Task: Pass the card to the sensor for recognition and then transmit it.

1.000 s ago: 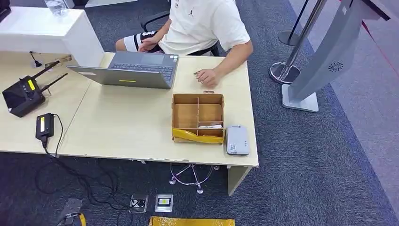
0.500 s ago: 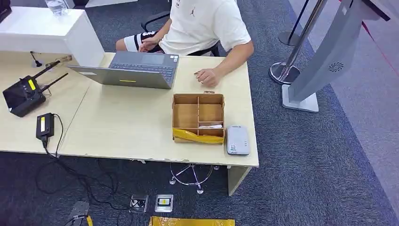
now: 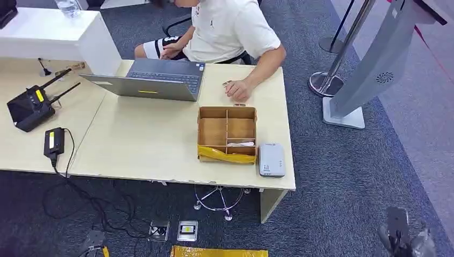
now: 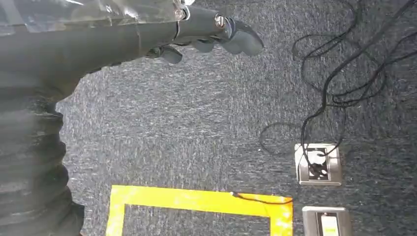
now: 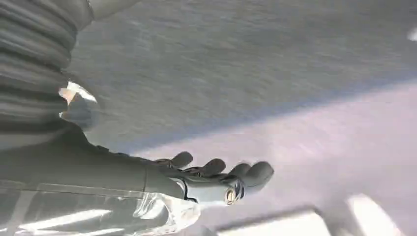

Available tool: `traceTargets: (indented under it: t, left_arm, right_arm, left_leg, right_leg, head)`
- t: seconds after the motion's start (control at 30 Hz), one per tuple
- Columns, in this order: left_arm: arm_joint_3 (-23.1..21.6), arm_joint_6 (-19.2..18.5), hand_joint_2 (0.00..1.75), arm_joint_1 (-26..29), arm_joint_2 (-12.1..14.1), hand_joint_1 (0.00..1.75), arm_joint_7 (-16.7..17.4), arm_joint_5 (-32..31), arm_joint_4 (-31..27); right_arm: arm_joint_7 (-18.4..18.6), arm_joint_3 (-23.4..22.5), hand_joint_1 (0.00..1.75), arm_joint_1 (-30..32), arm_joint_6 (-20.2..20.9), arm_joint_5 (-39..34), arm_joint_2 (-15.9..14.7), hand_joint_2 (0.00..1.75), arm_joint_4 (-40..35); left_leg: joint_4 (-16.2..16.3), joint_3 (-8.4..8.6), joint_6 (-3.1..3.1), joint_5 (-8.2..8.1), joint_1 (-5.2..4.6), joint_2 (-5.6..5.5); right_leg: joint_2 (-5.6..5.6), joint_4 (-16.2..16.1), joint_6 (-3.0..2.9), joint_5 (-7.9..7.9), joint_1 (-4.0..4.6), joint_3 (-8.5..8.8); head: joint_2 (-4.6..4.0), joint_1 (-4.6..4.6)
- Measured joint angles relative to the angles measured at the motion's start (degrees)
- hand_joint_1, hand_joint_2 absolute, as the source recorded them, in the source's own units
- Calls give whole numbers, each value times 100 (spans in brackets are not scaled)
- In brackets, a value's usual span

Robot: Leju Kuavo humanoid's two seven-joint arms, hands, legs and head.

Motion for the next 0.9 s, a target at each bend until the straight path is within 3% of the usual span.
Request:
traceTargets:
  t: [0.03,0.1,0.17,0.23,0.33,0.4,0.47,0.57,0.63,0.73,0.9]
  left_arm:
    - [-9,24,175,2,0,0,0,19,9]
    - [-52,81,175,3,-2,0,17,26,24]
    - [-111,122,175,3,-7,0,59,41,44]
    - [-149,151,175,-2,-9,0,96,41,57]
    - [-234,155,175,-6,-22,0,160,24,81]
    - [-286,151,175,-10,-31,0,164,6,116]
    - [-330,146,175,-35,-37,0,164,-11,133]
    - [-420,107,175,-66,-50,0,162,-74,153]
    - [-441,94,175,-80,-52,0,162,-109,155]
    - [-529,33,175,-133,-52,0,183,-219,175]
    - [-660,-11,175,-252,-55,0,275,-271,188]
  right_arm:
    - [203,-152,0,-7,-7,438,19,175,-664]
    - [252,-323,0,-74,-11,1118,48,175,-1715]
    - [426,-255,0,-142,-15,2016,78,175,-2883]
    - [762,-60,0,-321,-20,2775,125,175,-3813]
    - [935,386,0,-545,5,3393,140,175,-4833]
    - [1057,918,0,-756,346,3627,140,175,-5351]
    - [1214,1455,0,-1016,924,3847,144,175,-5639]
    - [1461,2386,0,-1479,2145,3932,183,175,-5742]
    - [1522,2638,0,-1580,2432,3924,203,175,-5744]
    - [1715,3296,0,-1938,3224,3694,304,175,-5587]
    - [1719,4096,0,-2343,3462,3641,485,175,-4966]
  left_leg:
    - [0,5,-1,5,0,-1]
    - [0,5,-6,12,2,-20]
    - [0,1,-12,17,2,-27]
    - [0,7,-14,18,3,-25]
    - [-2,5,-15,19,4,-27]
    - [-3,6,-16,20,3,-20]
    - [-3,9,-16,20,3,-9]
    - [-2,11,-14,23,2,-9]
    - [-2,8,-10,25,3,-15]
    - [-2,1,-13,28,2,-22]
    - [-2,-3,-13,27,3,-22]
  right_leg:
    - [-5,1,0,0,0,-4]
    - [-16,2,0,0,2,4]
    - [-19,6,0,0,2,-2]
    - [-16,7,-1,0,3,-2]
    - [-18,8,-1,-1,5,4]
    - [-10,9,-2,0,4,0]
    - [-4,9,-2,0,5,1]
    - [-4,9,-2,1,4,-1]
    - [-10,9,-2,1,5,-1]
    - [-13,9,-2,1,4,-6]
    - [-12,9,-2,1,5,-10]
  head:
    - [0,0]
    - [0,7]
    - [0,2]
    - [0,0]
    - [0,4]
    - [0,0]
    - [0,0]
    - [0,4]
    - [0,2]
    - [0,4]
    - [0,2]
